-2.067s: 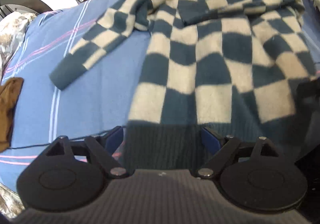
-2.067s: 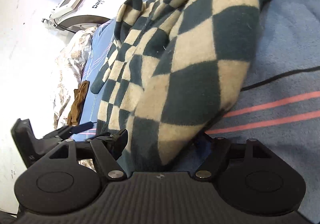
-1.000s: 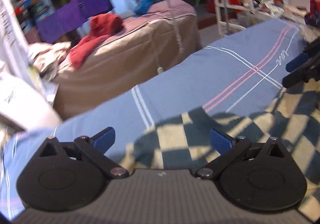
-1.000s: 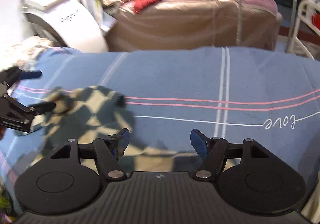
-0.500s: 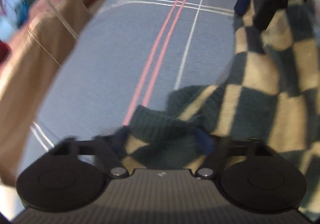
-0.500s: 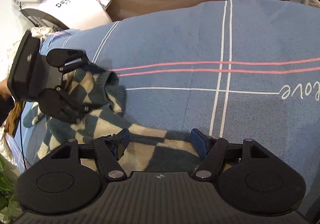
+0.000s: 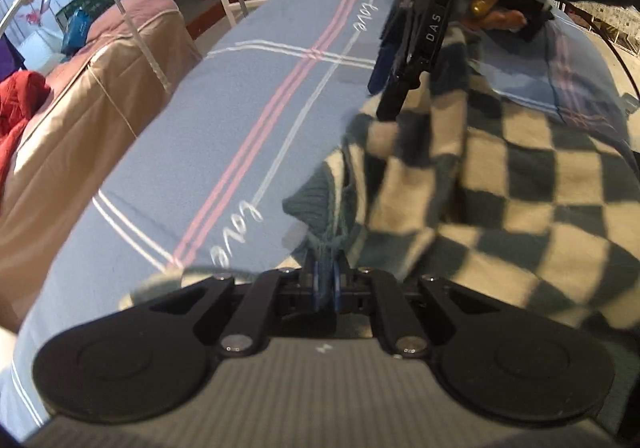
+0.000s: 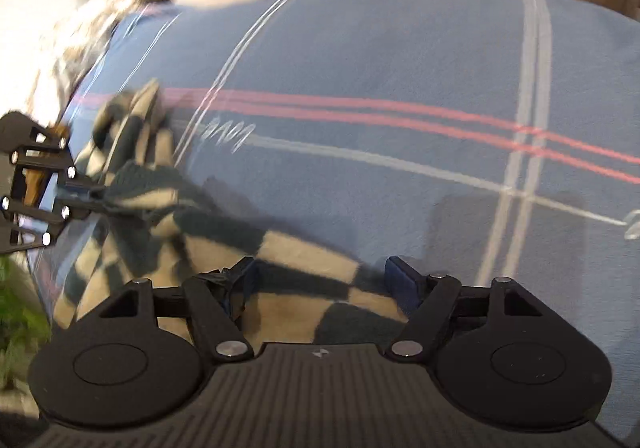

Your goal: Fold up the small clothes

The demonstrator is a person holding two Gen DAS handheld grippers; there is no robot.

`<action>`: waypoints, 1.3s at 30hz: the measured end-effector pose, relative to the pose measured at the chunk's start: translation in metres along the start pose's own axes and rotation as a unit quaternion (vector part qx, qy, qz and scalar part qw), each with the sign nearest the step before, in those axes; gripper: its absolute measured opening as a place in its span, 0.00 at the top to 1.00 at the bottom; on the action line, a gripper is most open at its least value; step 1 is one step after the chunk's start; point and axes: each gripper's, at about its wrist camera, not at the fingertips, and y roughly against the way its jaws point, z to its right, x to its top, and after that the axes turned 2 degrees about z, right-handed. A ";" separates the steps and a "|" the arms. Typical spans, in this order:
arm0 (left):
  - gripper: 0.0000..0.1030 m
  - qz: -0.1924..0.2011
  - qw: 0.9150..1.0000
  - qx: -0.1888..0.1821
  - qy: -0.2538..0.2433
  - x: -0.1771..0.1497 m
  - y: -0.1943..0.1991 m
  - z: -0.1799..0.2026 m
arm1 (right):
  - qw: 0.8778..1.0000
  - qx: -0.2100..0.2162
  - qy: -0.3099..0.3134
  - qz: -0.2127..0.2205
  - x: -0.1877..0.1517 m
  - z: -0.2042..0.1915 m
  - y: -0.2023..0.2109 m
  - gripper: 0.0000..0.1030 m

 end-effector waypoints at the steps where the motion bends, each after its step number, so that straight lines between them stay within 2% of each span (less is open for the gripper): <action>1: 0.94 -0.009 1.000 -0.004 0.005 -0.007 0.003 0.006 | 1.000 0.000 0.019 -0.004 -0.003 -0.013 0.000 0.00; 4: 0.94 -0.037 0.999 -0.009 0.010 -0.025 0.014 0.021 | 0.996 0.028 0.079 -0.001 -0.018 -0.056 0.014 0.00; 7: 0.94 -0.059 0.997 -0.030 0.040 -0.048 0.017 0.032 | 0.989 0.058 0.121 -0.062 -0.041 -0.088 0.016 0.00; 9: 0.94 -0.074 0.995 -0.042 0.046 -0.064 0.018 0.041 | 0.981 0.057 0.162 -0.092 -0.056 -0.105 0.014 0.00; 12: 0.94 -0.080 0.995 -0.039 0.045 -0.073 0.014 0.048 | 0.983 0.044 0.172 -0.057 -0.056 -0.108 0.024 0.00; 15: 0.93 -0.065 0.996 -0.034 0.050 -0.070 0.019 0.045 | 0.992 0.058 0.107 0.021 -0.029 -0.084 0.039 0.00; 17: 0.89 -0.045 0.997 -0.021 0.052 -0.063 0.029 0.037 | 0.997 0.036 0.059 0.044 -0.010 -0.062 0.039 0.00; 19: 0.75 -0.021 0.999 0.011 0.048 -0.056 0.040 0.027 | 0.998 -0.014 0.052 0.041 0.005 -0.049 0.026 0.00; 20: 0.54 -0.006 0.998 0.031 0.047 -0.052 0.046 0.019 | 0.997 -0.033 0.063 0.034 0.009 -0.046 0.017 0.00; 21: 0.30 0.008 0.997 0.053 0.047 -0.050 0.050 0.011 | 0.996 -0.044 0.071 0.022 0.012 -0.044 0.008 0.00; 22: 0.21 0.019 0.996 0.077 0.043 -0.048 0.053 0.005 | 0.996 -0.047 0.070 0.007 0.013 -0.038 -0.003 0.00; 23: 0.15 0.029 0.995 0.086 0.040 -0.046 0.053 -0.001 | 0.997 -0.039 0.068 -0.012 0.012 -0.036 -0.014 0.00; 26: 0.16 0.020 0.997 0.043 0.056 -0.039 0.035 -0.015 | 0.997 -0.008 0.066 -0.048 0.004 -0.034 -0.038 0.00; 28: 0.23 0.004 0.999 0.042 0.032 -0.032 0.015 -0.012 | 0.996 -0.013 0.084 -0.040 -0.004 -0.043 -0.045 0.00; 30: 0.48 -0.018 0.998 0.051 0.015 -0.030 -0.008 -0.009 | 0.993 -0.030 0.106 -0.033 -0.008 -0.055 -0.048 0.00; 31: 0.53 -0.029 0.998 0.051 0.019 -0.029 -0.018 -0.007 | 0.993 -0.023 0.109 -0.033 -0.014 -0.056 -0.042 0.64; 32: 0.60 -0.032 0.998 0.053 0.025 -0.026 -0.024 -0.006 | 0.993 0.008 0.107 -0.048 -0.018 -0.060 -0.041 0.86; 33: 0.65 -0.030 0.997 0.059 0.025 -0.021 -0.025 -0.005 | 0.992 0.010 0.111 -0.051 -0.020 -0.064 -0.041 0.84; 34: 0.80 -0.033 0.997 0.066 0.024 -0.017 -0.026 -0.004 | 0.991 -0.011 0.129 -0.041 -0.023 -0.068 -0.037 0.85; 37: 0.84 -0.024 0.996 0.081 0.029 -0.011 -0.011 -0.014 | 0.990 -0.042 0.136 0.018 -0.018 -0.073 -0.013 0.85; 39: 0.85 -0.014 0.994 0.105 0.034 -0.003 -0.009 -0.023 | 0.987 -0.068 0.131 0.064 -0.006 -0.070 0.006 0.86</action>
